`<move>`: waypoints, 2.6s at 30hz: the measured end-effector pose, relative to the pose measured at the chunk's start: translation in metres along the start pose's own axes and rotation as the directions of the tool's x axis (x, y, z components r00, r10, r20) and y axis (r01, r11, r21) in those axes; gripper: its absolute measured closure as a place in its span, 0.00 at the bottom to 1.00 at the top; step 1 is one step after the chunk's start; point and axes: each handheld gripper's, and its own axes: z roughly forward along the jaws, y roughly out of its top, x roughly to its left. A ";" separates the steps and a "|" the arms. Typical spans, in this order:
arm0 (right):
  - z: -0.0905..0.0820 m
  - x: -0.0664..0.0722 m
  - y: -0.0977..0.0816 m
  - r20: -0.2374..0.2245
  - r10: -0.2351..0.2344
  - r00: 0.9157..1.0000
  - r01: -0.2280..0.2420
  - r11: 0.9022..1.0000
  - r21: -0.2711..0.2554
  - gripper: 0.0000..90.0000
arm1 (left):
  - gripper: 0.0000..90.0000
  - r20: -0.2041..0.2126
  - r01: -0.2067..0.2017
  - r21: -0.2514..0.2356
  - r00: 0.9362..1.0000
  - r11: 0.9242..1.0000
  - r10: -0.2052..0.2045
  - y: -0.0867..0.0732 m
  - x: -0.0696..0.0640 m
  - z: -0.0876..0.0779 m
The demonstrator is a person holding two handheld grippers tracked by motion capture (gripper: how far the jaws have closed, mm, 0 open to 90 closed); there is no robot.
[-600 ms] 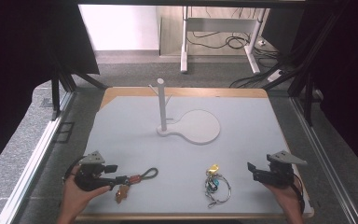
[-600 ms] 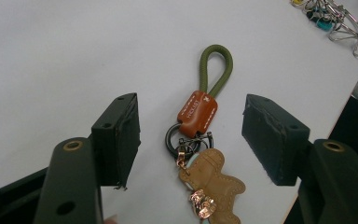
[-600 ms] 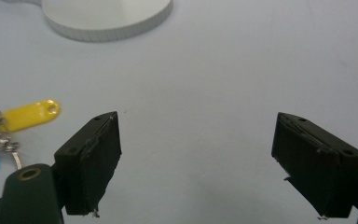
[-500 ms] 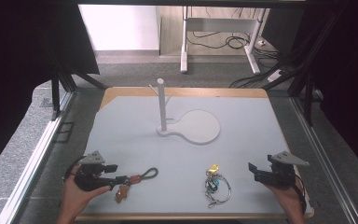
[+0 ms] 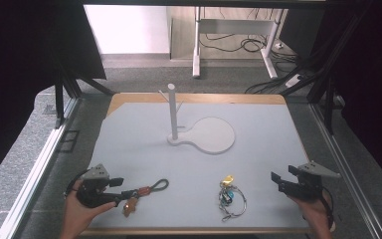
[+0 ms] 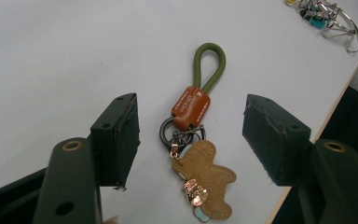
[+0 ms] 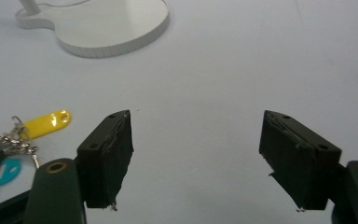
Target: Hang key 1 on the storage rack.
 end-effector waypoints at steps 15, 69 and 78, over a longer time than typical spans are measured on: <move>0.000 -0.008 -0.003 -0.024 0.001 1.000 0.000 1.000 0.021 0.33 | 0.41 -0.019 -0.034 0.084 0.999 0.996 0.035 0.024 0.000 -0.008; 0.007 -0.010 -0.009 -0.029 -0.001 1.000 0.003 0.996 0.095 0.36 | 0.49 0.027 -0.173 0.416 0.984 0.893 0.178 0.070 -0.019 0.045; 0.009 -0.009 -0.010 -0.031 -0.004 1.000 0.007 0.994 0.106 0.36 | 0.51 0.040 -0.198 0.480 0.978 0.855 0.204 0.065 -0.017 0.063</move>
